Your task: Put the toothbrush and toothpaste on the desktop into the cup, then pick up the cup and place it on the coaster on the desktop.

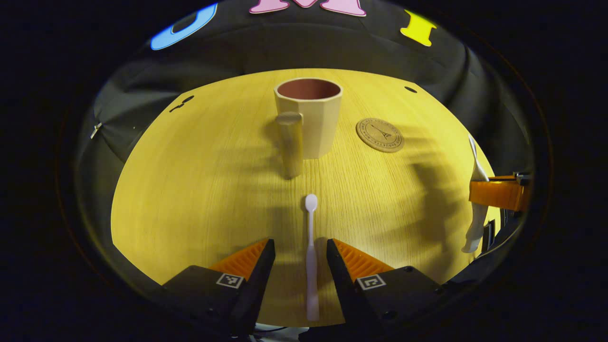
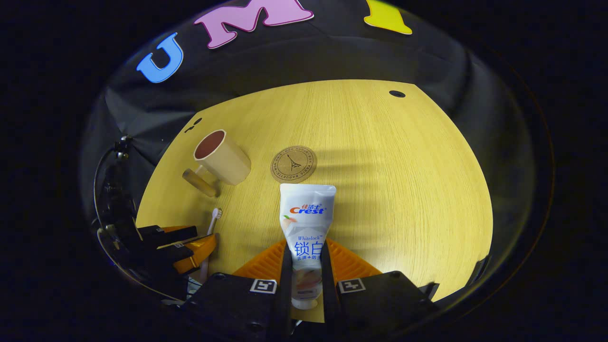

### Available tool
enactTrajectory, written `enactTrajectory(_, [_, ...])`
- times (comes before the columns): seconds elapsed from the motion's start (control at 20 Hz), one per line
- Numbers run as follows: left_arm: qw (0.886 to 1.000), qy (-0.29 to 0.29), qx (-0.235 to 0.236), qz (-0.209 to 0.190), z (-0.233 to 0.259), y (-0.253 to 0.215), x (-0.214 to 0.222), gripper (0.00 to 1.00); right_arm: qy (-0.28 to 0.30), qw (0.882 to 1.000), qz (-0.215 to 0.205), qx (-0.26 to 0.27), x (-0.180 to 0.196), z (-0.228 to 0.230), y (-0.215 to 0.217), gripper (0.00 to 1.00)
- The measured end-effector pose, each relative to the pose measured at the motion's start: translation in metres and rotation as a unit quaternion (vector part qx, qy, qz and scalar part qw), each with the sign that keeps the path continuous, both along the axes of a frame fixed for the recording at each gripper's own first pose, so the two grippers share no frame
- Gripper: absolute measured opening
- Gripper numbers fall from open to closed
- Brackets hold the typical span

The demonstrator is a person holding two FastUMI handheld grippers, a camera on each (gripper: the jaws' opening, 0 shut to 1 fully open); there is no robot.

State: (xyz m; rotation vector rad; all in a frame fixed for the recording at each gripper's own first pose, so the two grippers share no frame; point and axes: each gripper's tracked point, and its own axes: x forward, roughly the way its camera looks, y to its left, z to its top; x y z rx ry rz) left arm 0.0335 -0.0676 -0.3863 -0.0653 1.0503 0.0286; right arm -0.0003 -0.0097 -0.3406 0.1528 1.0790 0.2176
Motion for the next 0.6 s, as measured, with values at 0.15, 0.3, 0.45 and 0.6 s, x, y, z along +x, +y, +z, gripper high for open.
enactTrajectory(0.15, [1.0, -0.001, -0.002, -0.009, -0.001, -0.003, 0.003, 0.6, 0.0, 1.0, -0.001, 0.002, 0.002, 0.0, -0.006, 0.32])
enactTrajectory(0.3, [1.0, 0.008, -0.006, -0.013, -0.003, -0.005, 0.003, 0.49, 0.0, 1.0, 0.0, 0.005, -0.001, -0.002, -0.006, 0.32])
enactTrajectory(0.45, [1.0, -0.001, 0.003, 0.006, -0.005, -0.001, 0.005, 0.36, -0.005, 1.0, 0.003, 0.011, -0.001, 0.002, -0.004, 0.32])
enactTrajectory(0.6, [1.0, -0.018, 0.01, 0.016, -0.006, 0.002, 0.007, 0.15, -0.015, 1.0, 0.005, 0.018, 0.0, 0.008, -0.002, 0.32])
